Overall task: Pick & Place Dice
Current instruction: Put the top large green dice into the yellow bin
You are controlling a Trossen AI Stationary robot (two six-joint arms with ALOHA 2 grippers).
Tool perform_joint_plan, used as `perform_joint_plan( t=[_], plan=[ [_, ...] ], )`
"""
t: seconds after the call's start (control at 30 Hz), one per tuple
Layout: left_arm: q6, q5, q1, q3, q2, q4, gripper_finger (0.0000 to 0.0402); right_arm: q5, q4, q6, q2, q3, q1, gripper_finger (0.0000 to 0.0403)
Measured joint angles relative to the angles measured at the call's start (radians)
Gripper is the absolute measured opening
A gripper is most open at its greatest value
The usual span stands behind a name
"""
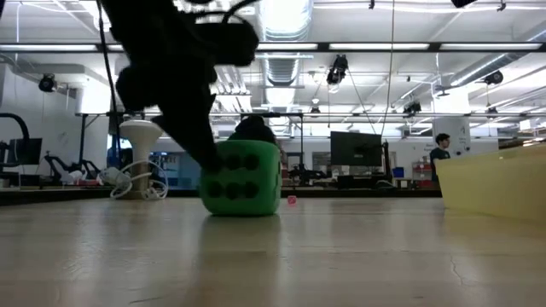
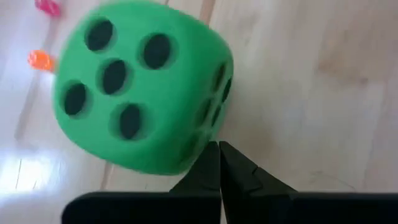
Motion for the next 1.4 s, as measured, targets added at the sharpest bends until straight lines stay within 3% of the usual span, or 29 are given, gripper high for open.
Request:
perform_joint_plan(
  t=[0.27,0.47,0.53,0.67,0.77,0.87,0.97,1.23,1.4],
  plan=[
    [0.032,0.009,-0.040,0.070,-0.041,0.010,0.0003,-0.015,0.038,-0.056,0.000,-0.006,-0.010,0.0107],
    [-0.001,0.014,-0.081,0.088,-0.124,0.027,0.0045,0.004,0.150,-0.162,0.000,-0.038,-0.083,0.0107],
    [-0.047,-0.037,-0.095,0.064,-0.174,0.024,0.0063,0.000,0.189,-0.217,0.000,-0.049,-0.114,0.0112],
    [-0.148,-0.218,-0.128,-0.041,-0.307,0.067,0.0095,-0.019,0.269,-0.306,0.000,-0.048,-0.174,0.0137],
    [-0.167,-0.291,-0.136,-0.182,-0.404,0.233,0.0108,-0.067,0.318,-0.418,0.000,-0.038,-0.220,0.0163],
    [-0.142,-0.284,-0.118,-0.333,-0.501,0.464,0.0112,-0.098,0.335,-0.543,0.000,-0.035,-0.269,0.0189],
    [-0.181,-0.261,-0.087,-0.470,-0.566,0.587,0.0113,-0.125,0.333,-0.608,0.000,-0.041,-0.326,0.0209],
    [-0.279,-0.272,-0.026,-0.626,-0.654,0.652,0.0113,-0.365,0.400,-0.818,0.062,-0.059,-0.476,0.0226],
    [-0.237,-0.280,0.013,-0.630,-0.679,0.652,0.0113,-0.391,0.429,-0.987,0.195,-0.021,-0.516,0.0226]
  ],
)
